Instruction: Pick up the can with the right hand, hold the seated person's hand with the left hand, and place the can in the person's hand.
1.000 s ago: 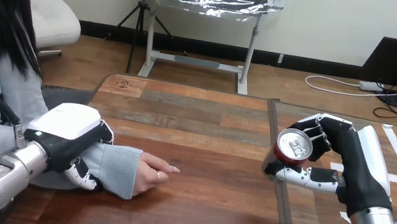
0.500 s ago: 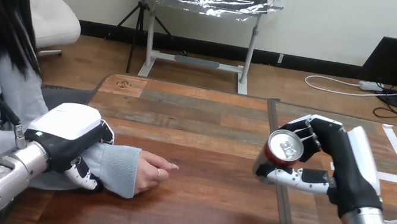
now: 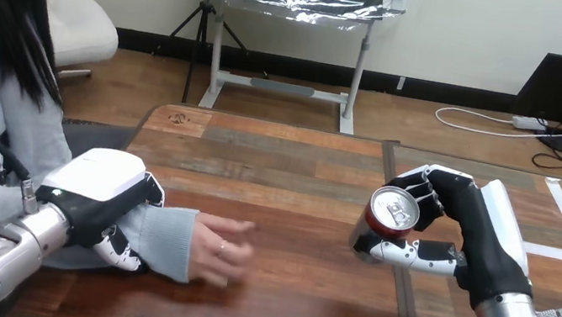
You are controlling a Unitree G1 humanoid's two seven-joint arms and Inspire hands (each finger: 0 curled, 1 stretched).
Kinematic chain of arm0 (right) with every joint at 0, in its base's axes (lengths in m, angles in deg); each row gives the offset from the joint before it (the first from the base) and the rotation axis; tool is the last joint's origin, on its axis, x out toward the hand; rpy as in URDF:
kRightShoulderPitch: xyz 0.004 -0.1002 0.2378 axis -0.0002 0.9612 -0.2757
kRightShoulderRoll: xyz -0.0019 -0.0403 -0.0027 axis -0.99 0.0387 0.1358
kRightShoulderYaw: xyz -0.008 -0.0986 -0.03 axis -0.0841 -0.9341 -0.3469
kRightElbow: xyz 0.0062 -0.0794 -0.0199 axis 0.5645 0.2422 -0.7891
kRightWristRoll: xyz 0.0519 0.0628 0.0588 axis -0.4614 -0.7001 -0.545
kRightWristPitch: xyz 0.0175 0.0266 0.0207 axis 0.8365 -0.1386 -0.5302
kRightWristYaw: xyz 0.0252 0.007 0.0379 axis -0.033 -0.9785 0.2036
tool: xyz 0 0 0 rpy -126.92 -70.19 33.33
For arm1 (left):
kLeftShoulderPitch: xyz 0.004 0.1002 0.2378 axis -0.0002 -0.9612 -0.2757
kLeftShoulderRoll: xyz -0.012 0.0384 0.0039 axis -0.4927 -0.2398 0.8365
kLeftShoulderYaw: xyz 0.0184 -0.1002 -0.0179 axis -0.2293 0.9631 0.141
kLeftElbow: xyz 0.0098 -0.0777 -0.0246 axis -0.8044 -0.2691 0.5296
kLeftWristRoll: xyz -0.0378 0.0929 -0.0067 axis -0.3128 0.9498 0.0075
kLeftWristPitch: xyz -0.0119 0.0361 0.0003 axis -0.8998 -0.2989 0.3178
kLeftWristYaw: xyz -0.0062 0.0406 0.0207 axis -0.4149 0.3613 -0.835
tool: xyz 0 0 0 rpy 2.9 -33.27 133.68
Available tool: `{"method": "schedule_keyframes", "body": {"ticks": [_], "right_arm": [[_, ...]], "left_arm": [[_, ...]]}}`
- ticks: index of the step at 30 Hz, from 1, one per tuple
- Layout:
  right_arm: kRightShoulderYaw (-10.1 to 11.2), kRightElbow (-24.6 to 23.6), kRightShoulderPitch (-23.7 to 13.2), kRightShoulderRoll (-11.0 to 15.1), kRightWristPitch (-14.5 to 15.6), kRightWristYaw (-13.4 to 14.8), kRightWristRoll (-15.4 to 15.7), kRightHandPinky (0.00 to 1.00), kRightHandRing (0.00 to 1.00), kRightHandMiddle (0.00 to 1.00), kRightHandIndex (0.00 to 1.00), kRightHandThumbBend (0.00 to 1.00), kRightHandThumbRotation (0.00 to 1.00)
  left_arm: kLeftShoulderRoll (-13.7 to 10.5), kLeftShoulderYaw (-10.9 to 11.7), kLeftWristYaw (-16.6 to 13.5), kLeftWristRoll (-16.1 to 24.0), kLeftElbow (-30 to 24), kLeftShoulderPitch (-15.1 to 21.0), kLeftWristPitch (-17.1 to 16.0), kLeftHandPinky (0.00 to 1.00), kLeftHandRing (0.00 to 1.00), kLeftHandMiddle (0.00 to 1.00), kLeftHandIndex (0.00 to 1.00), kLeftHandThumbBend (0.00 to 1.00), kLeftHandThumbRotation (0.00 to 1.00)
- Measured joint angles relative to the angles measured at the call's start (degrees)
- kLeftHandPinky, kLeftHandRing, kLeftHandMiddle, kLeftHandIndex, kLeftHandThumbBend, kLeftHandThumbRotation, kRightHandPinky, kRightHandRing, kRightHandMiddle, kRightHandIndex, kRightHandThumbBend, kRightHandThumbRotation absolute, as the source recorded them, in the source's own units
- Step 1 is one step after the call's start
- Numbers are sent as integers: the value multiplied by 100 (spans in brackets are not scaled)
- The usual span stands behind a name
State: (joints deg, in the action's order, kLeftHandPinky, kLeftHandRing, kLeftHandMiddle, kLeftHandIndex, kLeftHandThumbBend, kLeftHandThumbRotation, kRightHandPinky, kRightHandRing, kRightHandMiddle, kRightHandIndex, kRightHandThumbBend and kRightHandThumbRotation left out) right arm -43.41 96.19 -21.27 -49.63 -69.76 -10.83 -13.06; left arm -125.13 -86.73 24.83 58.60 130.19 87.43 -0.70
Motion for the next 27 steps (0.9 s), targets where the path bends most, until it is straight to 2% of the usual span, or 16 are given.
{"method": "schedule_keyframes", "body": {"ticks": [16,27], "right_arm": [[-43,238,-199,-125,-19,-47,-1,41,47,53,51,80,0],[-211,449,-252,-210,-112,-67,1,42,47,53,51,80,0]], "left_arm": [[-108,15,212,-178,-535,-233,-6,19,26,33,37,87,0],[-144,68,390,-249,-1032,-415,28,19,25,32,36,90,0]]}}
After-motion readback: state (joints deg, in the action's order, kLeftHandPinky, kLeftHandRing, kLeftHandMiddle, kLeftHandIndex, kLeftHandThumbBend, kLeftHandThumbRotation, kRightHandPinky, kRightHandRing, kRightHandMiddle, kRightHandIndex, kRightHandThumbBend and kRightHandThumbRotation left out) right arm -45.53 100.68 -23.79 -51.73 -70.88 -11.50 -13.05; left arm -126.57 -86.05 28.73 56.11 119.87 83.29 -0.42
